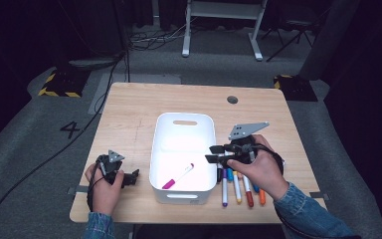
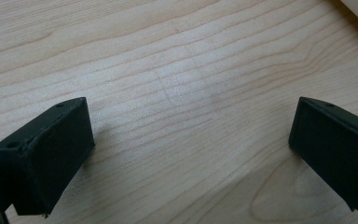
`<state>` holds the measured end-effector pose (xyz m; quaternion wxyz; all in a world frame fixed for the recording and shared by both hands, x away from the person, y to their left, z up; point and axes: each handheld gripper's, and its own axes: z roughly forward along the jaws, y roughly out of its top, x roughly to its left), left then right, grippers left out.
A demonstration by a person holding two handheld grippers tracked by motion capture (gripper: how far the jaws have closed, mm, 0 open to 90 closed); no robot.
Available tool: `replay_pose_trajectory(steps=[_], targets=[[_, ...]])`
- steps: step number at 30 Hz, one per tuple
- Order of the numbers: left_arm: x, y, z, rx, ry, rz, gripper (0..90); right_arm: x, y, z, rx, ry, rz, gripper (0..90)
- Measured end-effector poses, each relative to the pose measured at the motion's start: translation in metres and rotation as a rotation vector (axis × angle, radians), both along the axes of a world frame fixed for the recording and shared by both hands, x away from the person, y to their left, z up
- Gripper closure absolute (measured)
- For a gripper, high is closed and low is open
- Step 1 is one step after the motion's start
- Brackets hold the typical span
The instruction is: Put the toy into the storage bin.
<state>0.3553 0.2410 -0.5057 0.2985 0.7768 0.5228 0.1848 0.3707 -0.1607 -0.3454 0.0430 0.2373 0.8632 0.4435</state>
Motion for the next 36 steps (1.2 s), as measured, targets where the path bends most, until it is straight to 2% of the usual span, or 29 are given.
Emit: replay_pose_trajectory(steps=[3,5,6,8,9,16,19,25,27,29,30,31,36], targets=[[0.000,0.000,0.000,0.000,0.000,0.000,0.0,0.008,-0.015,0.001,0.001,0.000,-0.044,61.7],[0.000,0.000,0.000,0.000,0.000,0.000,0.0,0.010,-0.017,0.001,0.001,0.000,-0.053,61.7],[0.000,0.000,0.000,0.000,0.000,-0.001,0.0,0.014,-0.026,0.001,-0.001,0.001,-0.080,61.8],[0.000,0.000,0.000,0.000,0.000,0.000,0.0,0.016,-0.029,0.001,0.002,0.000,-0.088,61.9],[0.000,0.000,0.000,0.000,0.000,0.000,0.0,0.020,-0.037,0.000,-0.007,0.004,-0.115,62.1],[0.000,0.000,0.000,0.000,0.000,0.000,0.0,0.033,-0.056,-0.004,-0.044,0.010,-0.179,62.7],[0.000,0.000,0.000,0.000,0.000,0.000,0.0,0.043,-0.068,-0.014,-0.066,0.029,-0.229,63.4],[0.000,0.000,0.000,0.000,0.000,0.000,0.0,0.053,-0.081,-0.031,-0.103,0.069,-0.280,63.7],[0.000,0.000,0.000,0.000,0.000,0.000,0.0,0.054,-0.082,-0.033,-0.106,0.075,-0.287,63.7],[0.000,0.000,0.000,0.000,0.000,0.000,0.0,0.056,-0.089,-0.044,-0.132,0.096,-0.309,64.0],[0.000,0.000,0.000,0.000,0.000,0.000,0.0,0.056,-0.089,-0.044,-0.132,0.096,-0.309,64.0],[0.000,0.000,0.000,0.000,0.000,0.001,0.0,0.056,-0.094,-0.051,-0.147,0.115,-0.319,64.3],[0.000,0.000,0.000,0.000,0.000,0.000,0.0,0.055,-0.099,-0.064,-0.171,0.141,-0.330,64.6]])
